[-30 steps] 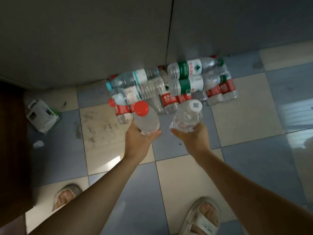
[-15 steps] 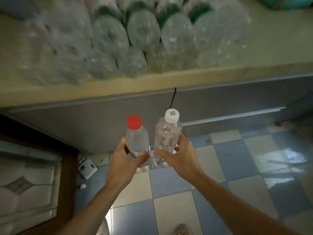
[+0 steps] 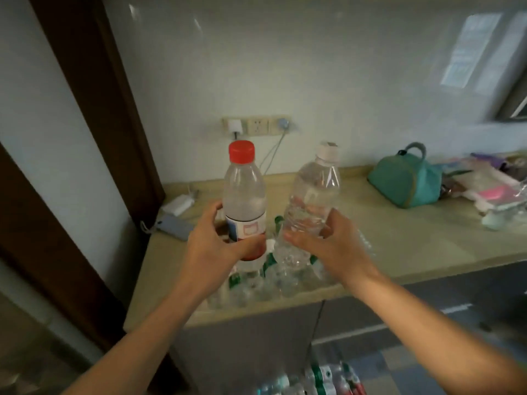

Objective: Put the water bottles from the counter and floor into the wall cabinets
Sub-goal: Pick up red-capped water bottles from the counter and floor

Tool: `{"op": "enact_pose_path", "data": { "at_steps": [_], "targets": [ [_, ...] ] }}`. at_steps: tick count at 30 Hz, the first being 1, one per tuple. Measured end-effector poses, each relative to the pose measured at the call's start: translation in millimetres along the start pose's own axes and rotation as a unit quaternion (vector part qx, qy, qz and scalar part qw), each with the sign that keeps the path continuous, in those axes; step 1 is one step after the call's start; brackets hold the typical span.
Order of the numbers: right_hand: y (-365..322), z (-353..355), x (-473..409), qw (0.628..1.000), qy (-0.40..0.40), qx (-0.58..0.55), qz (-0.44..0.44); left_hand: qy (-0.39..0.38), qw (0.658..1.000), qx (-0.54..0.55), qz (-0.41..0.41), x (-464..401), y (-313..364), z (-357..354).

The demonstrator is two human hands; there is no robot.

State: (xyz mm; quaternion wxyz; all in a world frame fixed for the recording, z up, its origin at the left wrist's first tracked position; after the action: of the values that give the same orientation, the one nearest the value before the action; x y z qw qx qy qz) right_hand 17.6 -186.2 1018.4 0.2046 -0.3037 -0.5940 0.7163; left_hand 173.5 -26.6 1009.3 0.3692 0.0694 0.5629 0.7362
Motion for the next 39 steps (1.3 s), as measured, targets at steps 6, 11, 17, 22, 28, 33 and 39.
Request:
{"op": "enact_pose_path", "data": {
  "at_steps": [6,11,17,22,28,33,39],
  "targets": [
    [-104.7,12.0,-82.3,0.994,0.000,-0.022,0.109,0.044,0.997,0.019,-0.062,-94.2,93.9,44.5],
    [-190.4,28.4,-166.1,0.982,-0.028,-0.062,0.176,0.123,0.988,0.026,-0.090,-164.4,172.7,69.9],
    [-284.4,28.4,-249.7,0.961,-0.054,-0.105,0.250,0.205,0.972,0.000,-0.114,-236.8,247.6,104.7],
    [-338.9,15.1,-316.1,0.951,-0.031,-0.102,0.289,0.223,0.965,0.004,-0.137,-300.3,278.8,135.8],
    [-355.0,-11.4,-386.1,0.959,-0.047,-0.069,0.271,0.210,0.971,-0.001,-0.117,-386.5,278.0,159.2],
    [-350.8,-36.6,-440.9,0.973,-0.041,-0.002,0.228,0.171,0.981,-0.030,-0.086,-447.8,257.4,174.1],
    [-345.0,-56.3,-489.9,0.978,-0.070,0.052,0.187,0.124,0.987,-0.076,-0.068,-499.1,240.8,189.5]
  ]
}}
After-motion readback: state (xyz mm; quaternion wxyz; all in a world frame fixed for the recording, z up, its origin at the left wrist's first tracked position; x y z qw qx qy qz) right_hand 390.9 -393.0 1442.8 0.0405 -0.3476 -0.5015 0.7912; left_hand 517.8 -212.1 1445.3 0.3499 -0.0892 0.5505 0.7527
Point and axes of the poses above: each hand's wrist, its own x-axis away from the middle knuckle, its own z-axis out of the back of the hand, y = z × x, the point moved 3 cm from there along -x, towards the middle knuckle, and after that the axes turned 7 degrees about -x, right-handed, at the moved point
